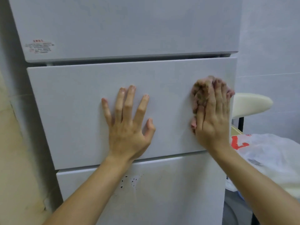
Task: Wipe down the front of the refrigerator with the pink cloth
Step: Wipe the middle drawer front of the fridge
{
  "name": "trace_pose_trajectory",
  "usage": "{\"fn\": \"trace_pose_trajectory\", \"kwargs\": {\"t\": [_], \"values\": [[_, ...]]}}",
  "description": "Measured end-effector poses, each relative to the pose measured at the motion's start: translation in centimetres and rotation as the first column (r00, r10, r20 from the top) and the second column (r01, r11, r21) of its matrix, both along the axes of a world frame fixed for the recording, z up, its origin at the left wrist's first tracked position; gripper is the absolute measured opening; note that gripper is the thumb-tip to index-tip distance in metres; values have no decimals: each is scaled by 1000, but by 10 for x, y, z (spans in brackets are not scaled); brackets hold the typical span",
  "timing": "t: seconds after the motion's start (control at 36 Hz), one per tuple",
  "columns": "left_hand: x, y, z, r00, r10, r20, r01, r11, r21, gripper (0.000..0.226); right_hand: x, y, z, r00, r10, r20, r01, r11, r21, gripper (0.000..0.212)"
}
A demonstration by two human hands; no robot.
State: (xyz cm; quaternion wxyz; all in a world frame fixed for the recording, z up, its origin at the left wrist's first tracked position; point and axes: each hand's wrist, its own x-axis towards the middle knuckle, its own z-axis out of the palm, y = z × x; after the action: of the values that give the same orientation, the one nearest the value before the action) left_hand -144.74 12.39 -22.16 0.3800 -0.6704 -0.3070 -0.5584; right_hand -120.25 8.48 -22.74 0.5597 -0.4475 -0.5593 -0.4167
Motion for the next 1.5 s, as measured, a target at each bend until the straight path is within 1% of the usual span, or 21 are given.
{"fn": "trace_pose_trajectory", "kwargs": {"t": [0.08, 0.17, 0.28, 0.36, 0.44, 0.53, 0.61, 0.69, 0.75, 0.81, 0.89, 0.94, 0.97, 1.03, 1.08, 1.14, 1.22, 1.28, 1.39, 1.47, 1.5], "values": [[0, 3, -1, 1000, 21, 5, -21, 1000, 23, 61, 12, -3, -48, 1000, -21, 16, 22, 999, -37, 54], [0, 5, -2, 999, 47, -14, -47, 998, 36, 62, 22, -2, -71, 998, -43, 51, 47, 996, -78, 53], [0, 6, -1, 996, 74, -40, -72, 996, 43, 65, 31, -5, -54, 991, -51, 127, 63, 994, -93, 54], [0, 7, -1, 995, 88, -40, -86, 995, 45, 64, 39, -5, -8, 985, -61, 160, 70, 996, -48, 53], [1, 7, -1, 995, 88, -38, -86, 995, 53, 63, 44, -3, 49, 995, -68, 78, 70, 997, -23, 54], [2, 7, -2, 996, 79, -35, -77, 996, 45, 64, 45, -1, 65, 999, -44, -14, 44, 999, -27, 56], [2, 7, -3, 997, 74, -33, -73, 996, 46, 63, 40, 1, 47, 983, 60, -175, -68, 997, -36, 60], [2, 9, -5, 997, 73, -29, -72, 996, 52, 63, 34, 4, 20, 921, 204, -331, -225, 974, -25, 67], [3, 10, -6, 996, 80, -30, -79, 995, 55, 64, 31, 2, -2, 891, 196, -410, -222, 975, -16, 64], [3, 12, -6, 996, 88, -26, -87, 995, 56, 64, 26, -3, -30, 879, 111, -464, -154, 986, -56, 62], [3, 12, -7, 996, 92, -18, -91, 994, 56, 64, 20, -11, -68, 857, 38, -514, -115, 986, -118, 53], [3, 11, -6, 996, 92, -17, -91, 994, 52, 64, 18, -14, -73, 845, 13, -535, -102, 986, -136, 50], [3, 11, -6, 995, 95, -18, -94, 994, 51, 64, 20, -11, -72, 853, -20, -522, -65, 988, -144, 45], [4, 11, -6, 994, 105, -21, -104, 993, 55, 64, 30, 2, -61, 876, -194, -442, 98, 968, -232, 35], [4, 10, -6, 994, 109, -26, -108, 992, 59, 64, 42, 18, -33, 864, -325, -385, 206, 926, -317, 38], [3, 11, -7, 993, 112, -28, -110, 992, 59, 64, 47, 25, 12, 848, -321, -422, 228, 939, -256, 40], [4, 12, -8, 993, 112, -23, -110, 992, 62, 65, 32, 16, 77, 858, -155, -490, 144, 988, -60, 50], [4, 13, -8, 994, 104, -21, -103, 993, 61, 65, 24, 11, 88, 855, -94, -510, 103, 995, -10, 54], [4, 13, -8, 995, 93, -20, -92, 993, 71, 64, 22, 11, 52, 849, -90, -521, 121, 992, 27, 53], [4, 13, -8, 996, 93, -14, -92, 993, 72, 65, 23, 13, -4, 815, -144, -561, 113, 989, -91, 46], [3, 13, -8, 996, 91, -14, -90, 993, 70, 65, 21, 10, -25, 799, -122, -589, 80, 992, -97, 45]]}}
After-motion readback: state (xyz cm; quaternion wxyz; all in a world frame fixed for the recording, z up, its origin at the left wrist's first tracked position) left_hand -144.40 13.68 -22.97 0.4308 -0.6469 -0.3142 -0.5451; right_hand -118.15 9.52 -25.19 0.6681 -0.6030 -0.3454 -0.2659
